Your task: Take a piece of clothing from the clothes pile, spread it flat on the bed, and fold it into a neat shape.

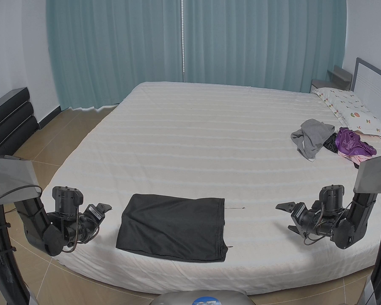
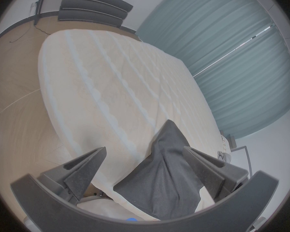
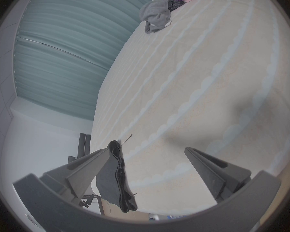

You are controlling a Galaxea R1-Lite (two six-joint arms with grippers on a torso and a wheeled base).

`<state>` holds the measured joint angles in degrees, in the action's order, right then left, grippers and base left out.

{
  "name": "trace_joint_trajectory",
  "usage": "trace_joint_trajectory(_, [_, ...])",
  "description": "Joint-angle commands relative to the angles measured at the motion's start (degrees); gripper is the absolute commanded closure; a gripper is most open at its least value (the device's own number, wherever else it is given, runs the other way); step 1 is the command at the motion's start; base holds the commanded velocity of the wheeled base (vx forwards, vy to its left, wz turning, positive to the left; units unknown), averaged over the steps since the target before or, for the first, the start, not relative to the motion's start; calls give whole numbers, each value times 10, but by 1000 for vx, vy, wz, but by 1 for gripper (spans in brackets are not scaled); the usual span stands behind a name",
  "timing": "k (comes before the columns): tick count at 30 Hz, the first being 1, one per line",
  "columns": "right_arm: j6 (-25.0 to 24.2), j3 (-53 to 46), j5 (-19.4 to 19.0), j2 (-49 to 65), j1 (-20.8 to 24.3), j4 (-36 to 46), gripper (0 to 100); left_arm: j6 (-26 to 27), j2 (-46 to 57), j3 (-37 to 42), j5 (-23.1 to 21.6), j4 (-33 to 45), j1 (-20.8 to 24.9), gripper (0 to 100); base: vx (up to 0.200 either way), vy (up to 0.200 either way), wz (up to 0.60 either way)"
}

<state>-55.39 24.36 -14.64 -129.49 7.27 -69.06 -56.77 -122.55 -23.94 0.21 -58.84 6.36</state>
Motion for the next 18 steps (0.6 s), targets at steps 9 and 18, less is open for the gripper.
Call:
trace_joint_trajectory(9, [37,-148,80,318,-4,32,0,68,273,86,139,-31,48,0,0,0,0])
trace_joint_trajectory(18, [147,-157,133,583,-1,203,0,212,459,125,315,-25,142,0,0,0,0])
